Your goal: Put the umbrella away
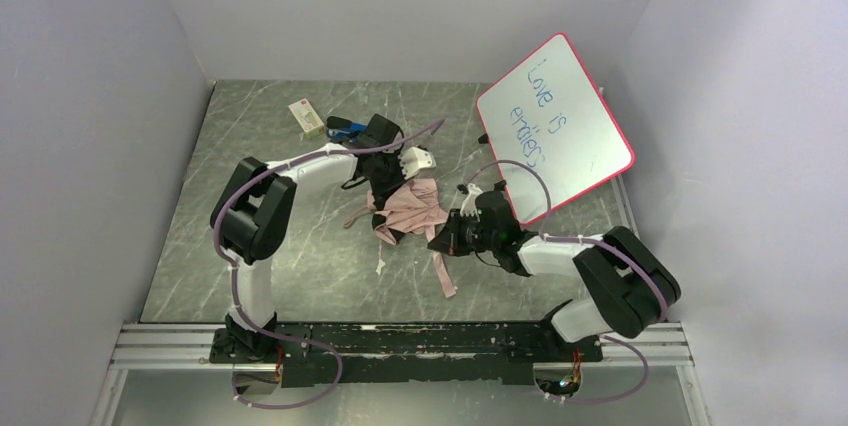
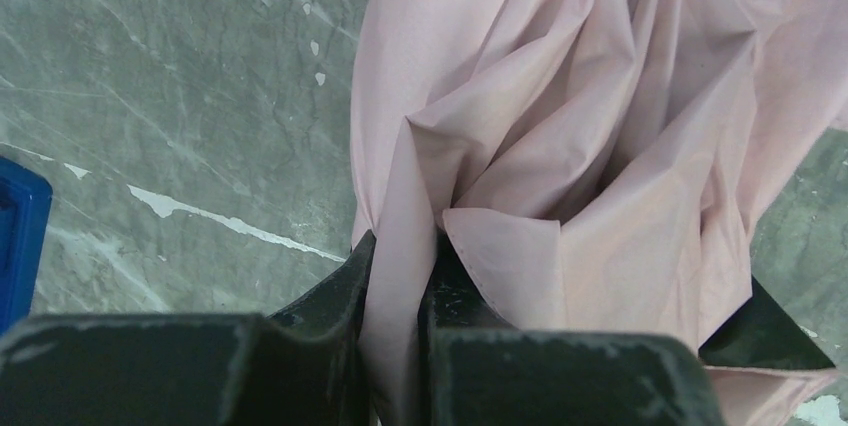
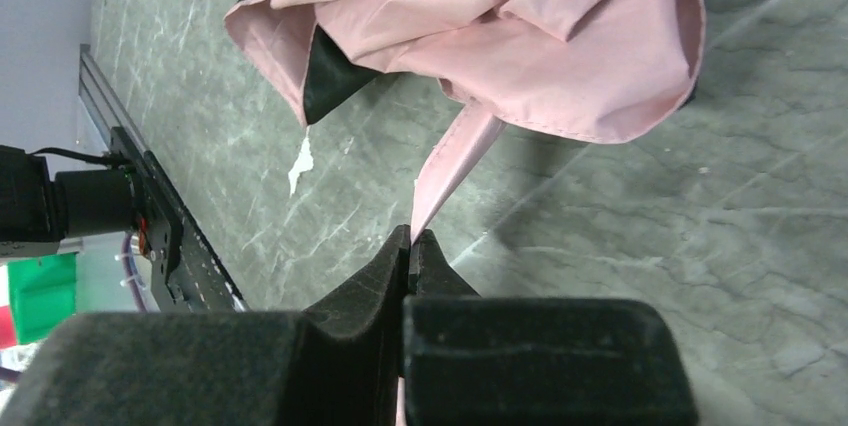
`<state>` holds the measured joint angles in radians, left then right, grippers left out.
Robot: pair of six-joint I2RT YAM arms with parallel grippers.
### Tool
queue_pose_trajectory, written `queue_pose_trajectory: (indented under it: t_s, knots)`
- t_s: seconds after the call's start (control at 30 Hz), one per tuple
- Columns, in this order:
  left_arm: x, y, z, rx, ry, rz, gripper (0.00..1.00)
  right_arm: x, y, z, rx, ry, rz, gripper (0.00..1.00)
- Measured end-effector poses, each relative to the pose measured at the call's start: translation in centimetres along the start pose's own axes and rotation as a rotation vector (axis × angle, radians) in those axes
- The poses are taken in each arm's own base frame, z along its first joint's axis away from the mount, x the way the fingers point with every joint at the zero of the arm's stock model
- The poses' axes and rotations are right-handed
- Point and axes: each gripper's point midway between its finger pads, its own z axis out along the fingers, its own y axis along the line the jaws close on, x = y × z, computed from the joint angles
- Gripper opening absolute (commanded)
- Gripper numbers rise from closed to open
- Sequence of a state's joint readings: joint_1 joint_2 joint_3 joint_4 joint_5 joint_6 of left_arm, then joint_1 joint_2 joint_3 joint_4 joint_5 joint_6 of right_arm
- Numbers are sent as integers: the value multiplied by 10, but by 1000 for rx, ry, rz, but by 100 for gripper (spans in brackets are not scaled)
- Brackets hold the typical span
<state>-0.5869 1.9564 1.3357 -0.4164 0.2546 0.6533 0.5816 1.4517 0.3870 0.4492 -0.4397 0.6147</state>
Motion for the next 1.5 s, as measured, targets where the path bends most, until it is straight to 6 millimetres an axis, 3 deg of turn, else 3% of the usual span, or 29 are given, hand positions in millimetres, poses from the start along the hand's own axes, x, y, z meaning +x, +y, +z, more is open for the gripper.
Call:
queue_pose_trajectory:
  t_s: [0.17, 0.4, 0.9, 1.27, 1.5]
  knots:
    - [-2, 1, 2, 1, 13, -12, 5, 7, 7, 3, 48, 0, -47, 0]
    - [-3, 1, 2, 10, 24, -36, 5, 24, 0, 16, 126, 34, -35, 0]
    - [-3, 5, 2, 30, 16, -141, 5, 28, 37, 56, 102, 70, -42, 0]
    - [-1, 8, 2, 10, 26, -167, 5, 39, 40, 51, 198, 29, -42, 0]
    - [0, 8, 3, -8, 27, -182, 5, 44, 30, 33, 264, 31, -45, 0]
